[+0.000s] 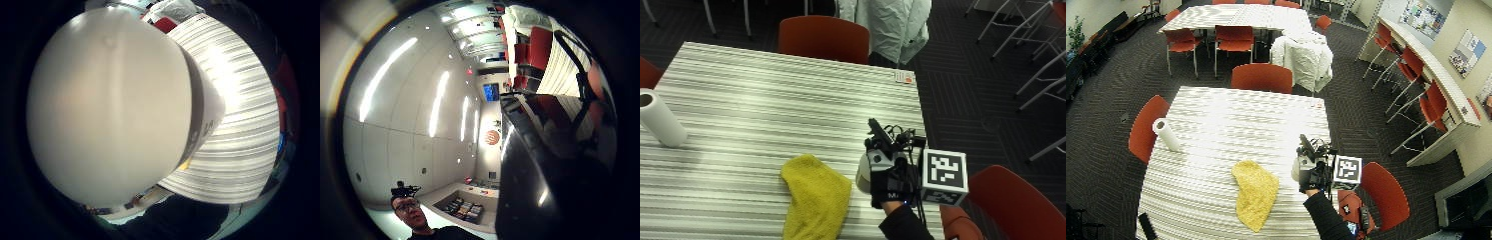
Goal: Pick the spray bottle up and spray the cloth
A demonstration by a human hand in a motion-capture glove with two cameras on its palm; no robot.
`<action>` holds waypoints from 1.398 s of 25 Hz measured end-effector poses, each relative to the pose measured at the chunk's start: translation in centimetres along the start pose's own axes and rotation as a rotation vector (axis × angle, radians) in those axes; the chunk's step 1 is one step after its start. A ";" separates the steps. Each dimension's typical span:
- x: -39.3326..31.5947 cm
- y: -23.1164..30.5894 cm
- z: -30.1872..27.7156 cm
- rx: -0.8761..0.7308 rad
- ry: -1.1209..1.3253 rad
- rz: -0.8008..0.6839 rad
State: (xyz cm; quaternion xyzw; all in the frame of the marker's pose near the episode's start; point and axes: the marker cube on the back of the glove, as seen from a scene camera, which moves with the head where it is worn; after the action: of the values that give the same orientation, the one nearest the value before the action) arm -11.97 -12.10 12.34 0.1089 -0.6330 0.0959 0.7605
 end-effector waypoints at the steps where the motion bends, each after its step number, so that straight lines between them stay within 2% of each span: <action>1: 0.0 0.6 0.7 -0.019 -0.004 0.002; 7: 0.9 2.5 3.0 -0.097 0.028 0.028; 12: 1.7 2.4 3.3 -0.124 0.161 0.025; 16: 4.0 2.1 3.7 -0.194 0.364 0.094; 23: 11.3 3.1 3.7 -0.375 0.891 0.346; 27: 14.4 4.0 3.5 -0.429 1.106 0.432; 31: 16.2 4.8 3.2 -0.467 1.248 0.463; 35: 16.7 5.0 3.0 -0.474 1.273 0.462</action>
State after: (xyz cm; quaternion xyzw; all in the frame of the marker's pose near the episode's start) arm -13.23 -8.01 29.48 -0.2731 -0.0775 0.1595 0.9455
